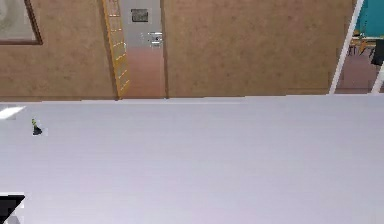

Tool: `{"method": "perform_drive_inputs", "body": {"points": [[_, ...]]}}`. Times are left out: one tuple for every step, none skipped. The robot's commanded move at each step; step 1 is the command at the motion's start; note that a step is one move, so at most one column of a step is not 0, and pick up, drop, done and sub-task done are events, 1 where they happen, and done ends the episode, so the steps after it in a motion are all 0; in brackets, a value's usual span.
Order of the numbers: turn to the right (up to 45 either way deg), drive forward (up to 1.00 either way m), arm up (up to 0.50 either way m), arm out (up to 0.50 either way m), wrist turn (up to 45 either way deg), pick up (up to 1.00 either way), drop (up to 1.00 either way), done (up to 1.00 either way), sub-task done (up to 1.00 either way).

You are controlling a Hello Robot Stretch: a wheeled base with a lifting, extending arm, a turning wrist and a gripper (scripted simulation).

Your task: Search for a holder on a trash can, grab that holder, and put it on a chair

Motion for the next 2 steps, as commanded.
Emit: {"method": "perform_drive_inputs", "body": {"points": [[0.0,0.1,0.0,0.0,0.0,0.0,0.0,0.0,0.0],[45.0,0.0,0.0,0.0,0.0,0.0,0.0,0.0,0.0]]}}
